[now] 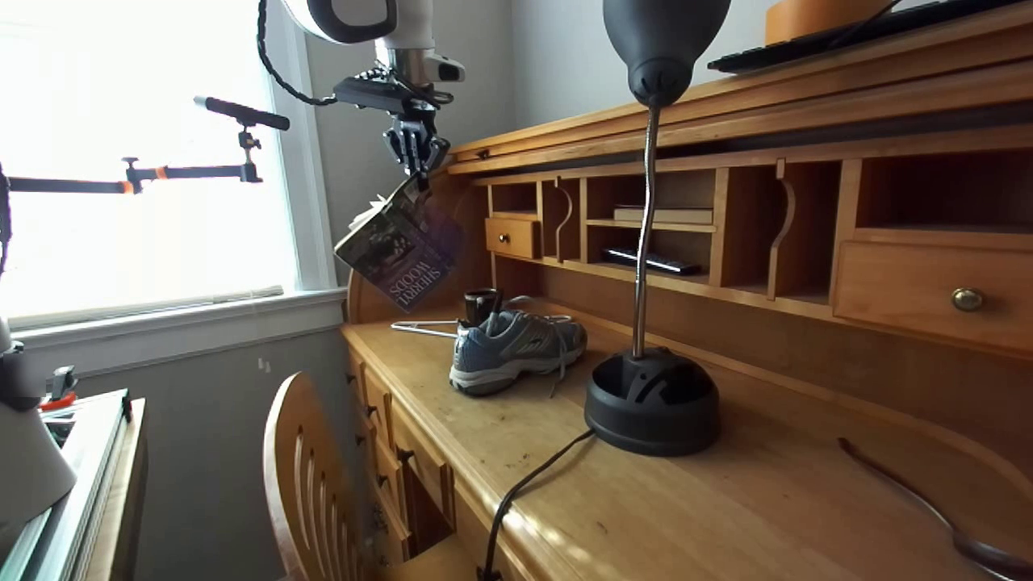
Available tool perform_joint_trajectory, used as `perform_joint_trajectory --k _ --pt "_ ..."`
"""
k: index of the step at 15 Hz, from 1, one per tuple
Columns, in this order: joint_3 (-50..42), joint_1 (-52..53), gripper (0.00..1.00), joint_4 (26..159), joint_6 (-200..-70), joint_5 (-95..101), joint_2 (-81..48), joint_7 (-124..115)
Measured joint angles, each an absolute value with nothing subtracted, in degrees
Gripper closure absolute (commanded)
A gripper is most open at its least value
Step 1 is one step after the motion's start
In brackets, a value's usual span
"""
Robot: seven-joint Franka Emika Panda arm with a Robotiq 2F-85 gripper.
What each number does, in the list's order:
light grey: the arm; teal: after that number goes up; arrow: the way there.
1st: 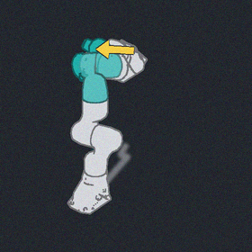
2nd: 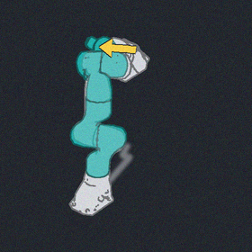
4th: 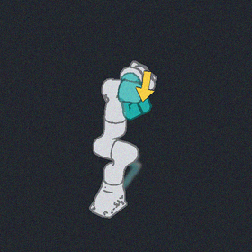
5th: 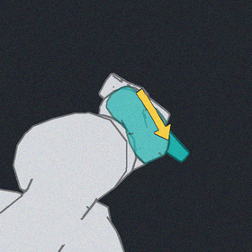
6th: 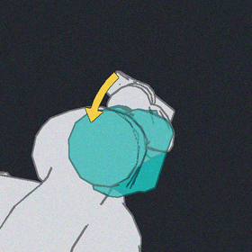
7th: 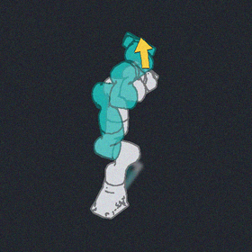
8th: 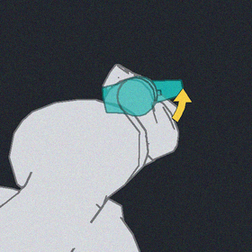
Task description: Put the book on top of the mug
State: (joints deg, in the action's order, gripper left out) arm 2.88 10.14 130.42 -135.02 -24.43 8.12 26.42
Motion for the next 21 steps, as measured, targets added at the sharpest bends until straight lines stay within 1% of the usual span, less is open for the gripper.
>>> perform_joint_trajectory --k 4,5,13,21 --pt "2.88 10.14 0.86 130.41 -135.02 -24.44 8.12 26.44" --pt "2.88 10.14 0.96 130.41 -135.02 -24.44 8.12 26.45" --pt "4.73 10.32 0.96 128.79 -137.87 -23.38 6.34 29.53" --pt "7.22 11.34 0.96 127.3 -148.96 -24.09 2.17 39.15"
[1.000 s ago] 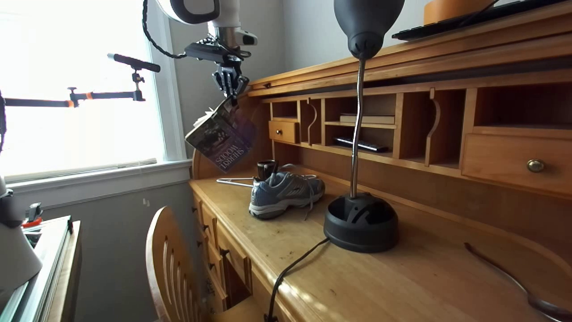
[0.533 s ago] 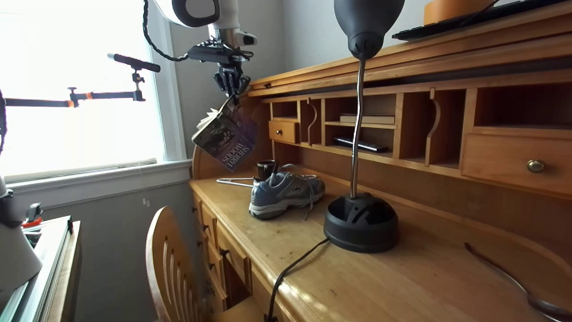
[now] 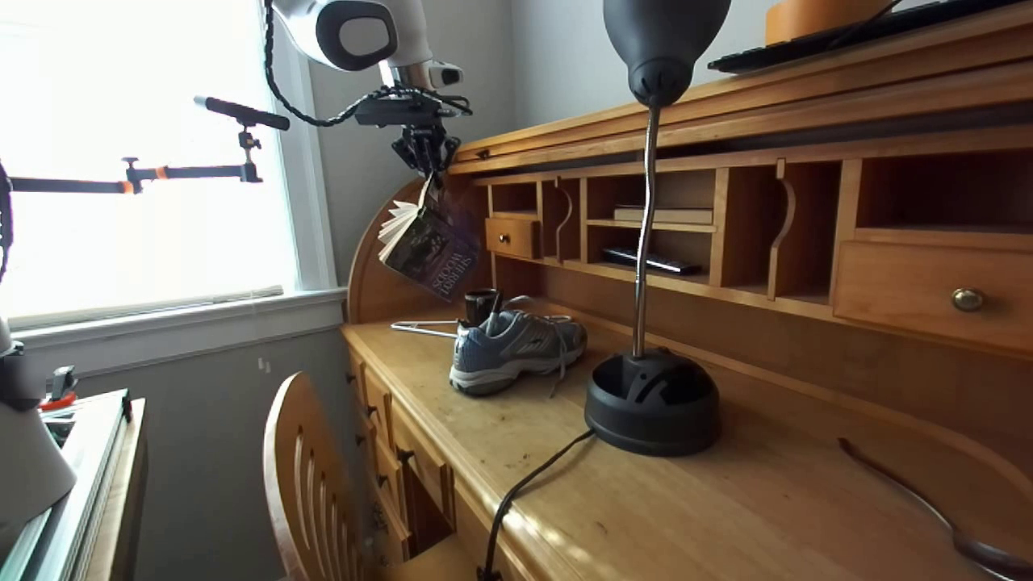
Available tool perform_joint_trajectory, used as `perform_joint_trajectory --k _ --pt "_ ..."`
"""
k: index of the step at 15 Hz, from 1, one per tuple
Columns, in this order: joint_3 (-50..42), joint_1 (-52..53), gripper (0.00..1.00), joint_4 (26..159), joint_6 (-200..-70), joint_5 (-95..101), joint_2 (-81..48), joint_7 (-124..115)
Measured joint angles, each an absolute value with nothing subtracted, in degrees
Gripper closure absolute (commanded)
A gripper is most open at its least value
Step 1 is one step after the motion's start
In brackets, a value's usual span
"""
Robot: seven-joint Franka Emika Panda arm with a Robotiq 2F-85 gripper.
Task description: Put the book on top of the mug
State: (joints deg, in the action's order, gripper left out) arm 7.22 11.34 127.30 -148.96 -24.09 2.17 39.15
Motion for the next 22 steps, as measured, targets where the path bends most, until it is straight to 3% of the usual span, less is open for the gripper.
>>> perform_joint_trajectory --k 22 --pt "10.16 11.77 0.96 127.22 -158.4 -54.27 -2.1 78.21"
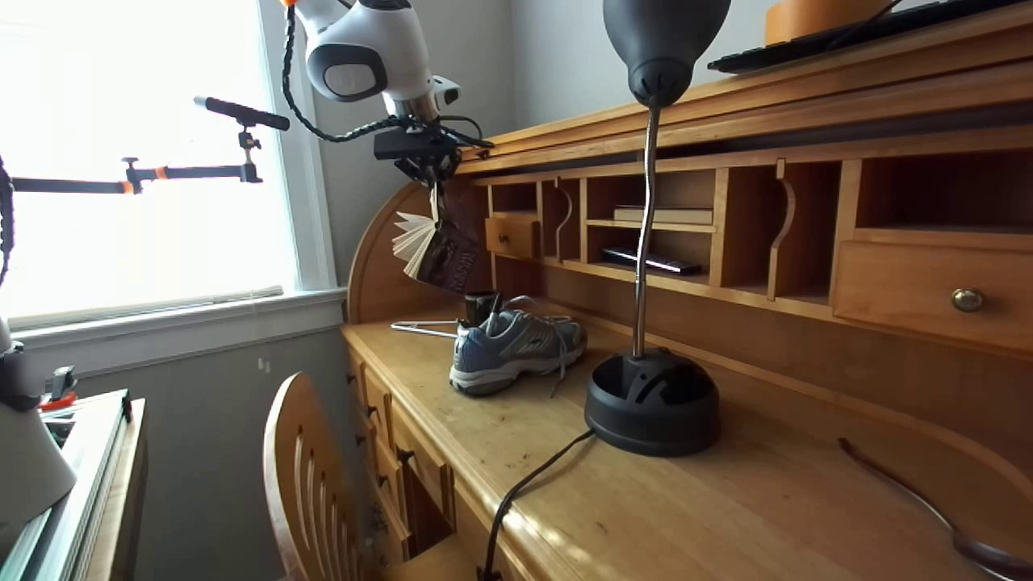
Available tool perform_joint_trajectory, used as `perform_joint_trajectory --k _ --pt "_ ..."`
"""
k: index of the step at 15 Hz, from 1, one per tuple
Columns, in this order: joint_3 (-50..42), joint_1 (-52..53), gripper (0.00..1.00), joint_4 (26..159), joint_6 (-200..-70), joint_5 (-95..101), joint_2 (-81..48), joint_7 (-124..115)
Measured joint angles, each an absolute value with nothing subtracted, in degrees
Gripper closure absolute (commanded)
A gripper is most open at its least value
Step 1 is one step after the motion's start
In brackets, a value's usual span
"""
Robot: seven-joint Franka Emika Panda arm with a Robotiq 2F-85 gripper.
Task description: Put the book on top of the mug
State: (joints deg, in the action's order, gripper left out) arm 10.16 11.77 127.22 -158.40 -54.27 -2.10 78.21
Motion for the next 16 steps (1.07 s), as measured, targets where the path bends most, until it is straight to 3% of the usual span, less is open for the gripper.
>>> perform_joint_trajectory --k 16 --pt "9.99 11.27 0.96 128.13 -167.34 -57.2 -6.37 88.27"
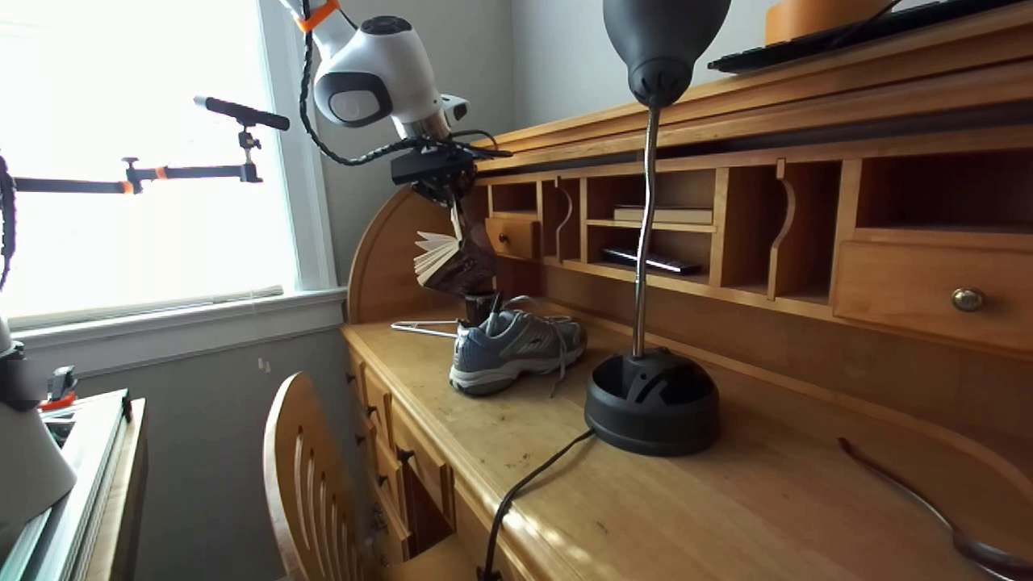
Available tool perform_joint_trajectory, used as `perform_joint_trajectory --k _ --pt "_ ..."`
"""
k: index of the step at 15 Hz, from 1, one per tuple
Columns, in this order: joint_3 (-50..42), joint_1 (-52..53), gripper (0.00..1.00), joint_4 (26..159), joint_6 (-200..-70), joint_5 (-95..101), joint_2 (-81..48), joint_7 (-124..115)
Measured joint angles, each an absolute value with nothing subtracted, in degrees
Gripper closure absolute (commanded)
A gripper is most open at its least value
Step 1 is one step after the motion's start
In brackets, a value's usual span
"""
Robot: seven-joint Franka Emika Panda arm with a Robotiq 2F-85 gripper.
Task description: Put the book on top of the mug
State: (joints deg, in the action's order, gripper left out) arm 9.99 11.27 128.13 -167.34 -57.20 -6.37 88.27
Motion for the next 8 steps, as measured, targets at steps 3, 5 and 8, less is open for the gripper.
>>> perform_joint_trajectory --k 3,5,8 --pt "10.02 11.28 0.96 128.33 -167.45 -57.14 -7.42 89.33" --pt "10.03 11.29 0.96 128.5 -167.49 -57.07 -8.06 89.64" --pt "10.02 11.29 0.96 129.16 -167.68 -56.97 -8.67 89.91"
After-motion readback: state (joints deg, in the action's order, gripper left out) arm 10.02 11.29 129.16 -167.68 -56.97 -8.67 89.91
